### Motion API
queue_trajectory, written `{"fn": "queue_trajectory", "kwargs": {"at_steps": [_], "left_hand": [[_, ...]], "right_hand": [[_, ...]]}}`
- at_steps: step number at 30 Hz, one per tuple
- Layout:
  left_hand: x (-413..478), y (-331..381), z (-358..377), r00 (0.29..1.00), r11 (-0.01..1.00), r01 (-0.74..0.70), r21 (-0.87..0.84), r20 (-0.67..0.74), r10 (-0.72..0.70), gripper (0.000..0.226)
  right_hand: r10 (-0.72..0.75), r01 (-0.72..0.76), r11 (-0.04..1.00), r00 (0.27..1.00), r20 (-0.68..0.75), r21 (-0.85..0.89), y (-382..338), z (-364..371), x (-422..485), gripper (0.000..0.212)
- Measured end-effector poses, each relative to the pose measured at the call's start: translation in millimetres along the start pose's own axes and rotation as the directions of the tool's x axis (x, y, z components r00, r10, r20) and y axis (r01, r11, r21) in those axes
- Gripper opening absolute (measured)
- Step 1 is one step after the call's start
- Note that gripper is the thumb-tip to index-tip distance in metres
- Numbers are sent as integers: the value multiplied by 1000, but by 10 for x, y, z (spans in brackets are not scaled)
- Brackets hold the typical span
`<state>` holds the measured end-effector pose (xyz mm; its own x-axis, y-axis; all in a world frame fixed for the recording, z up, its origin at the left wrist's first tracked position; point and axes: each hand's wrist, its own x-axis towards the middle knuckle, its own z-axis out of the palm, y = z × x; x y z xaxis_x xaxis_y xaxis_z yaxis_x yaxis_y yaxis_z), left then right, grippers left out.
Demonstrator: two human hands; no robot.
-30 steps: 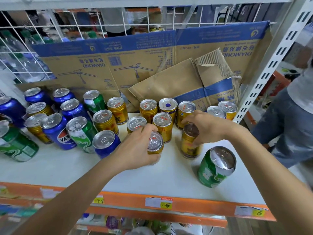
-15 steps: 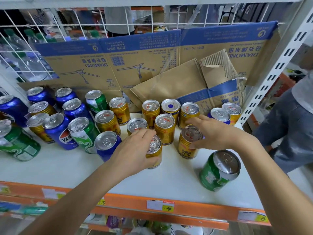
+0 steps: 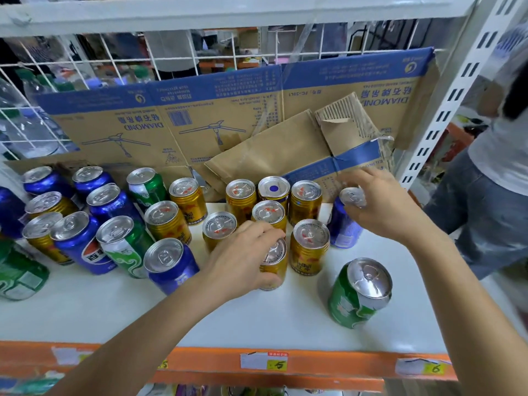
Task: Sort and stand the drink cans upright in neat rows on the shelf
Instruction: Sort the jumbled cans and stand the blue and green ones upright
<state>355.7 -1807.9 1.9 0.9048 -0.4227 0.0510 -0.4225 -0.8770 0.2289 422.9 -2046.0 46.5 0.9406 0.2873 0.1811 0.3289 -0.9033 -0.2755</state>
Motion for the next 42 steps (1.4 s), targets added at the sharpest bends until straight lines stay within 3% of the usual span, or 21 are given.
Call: {"fn": "queue_trajectory", "kwargs": {"at_steps": [4,8,14,18,23,30,34,37,42], "left_hand": [[76,65,18,998,998,-51,47,-19,52,73],[115,53,-9,997,987,-67,143,-33,73,76],[125,50,-61,999,996,-49,68,13,48,77],[141,103,-85,997,998,-68,5,-35,69,67],[191,304,-80,969,972,-224,-70,-118,215,64],[347,602,-53,943,933,-331,-140,-17,332,66],[413,631,-16,943,932,-322,-170,36,332,64],[475,576,-28,961,934,-271,-234,-18,275,59],[624,247,-130,988,992,-91,-86,-133,79,43]], "right_hand": [[111,-77,990,940,323,-117,202,164,98,80],[120,-84,985,963,240,-154,164,270,99,80],[93,-72,992,972,216,-103,188,264,33,88],[89,-78,995,975,202,-63,210,277,22,90],[52,-44,997,987,152,-55,213,328,2,93],[57,-73,986,992,112,151,262,403,-43,96],[88,-99,968,995,56,230,363,401,-106,91],[19,-36,971,997,76,237,441,377,-157,85],[-62,25,964,989,132,265,474,334,-286,82]]}}
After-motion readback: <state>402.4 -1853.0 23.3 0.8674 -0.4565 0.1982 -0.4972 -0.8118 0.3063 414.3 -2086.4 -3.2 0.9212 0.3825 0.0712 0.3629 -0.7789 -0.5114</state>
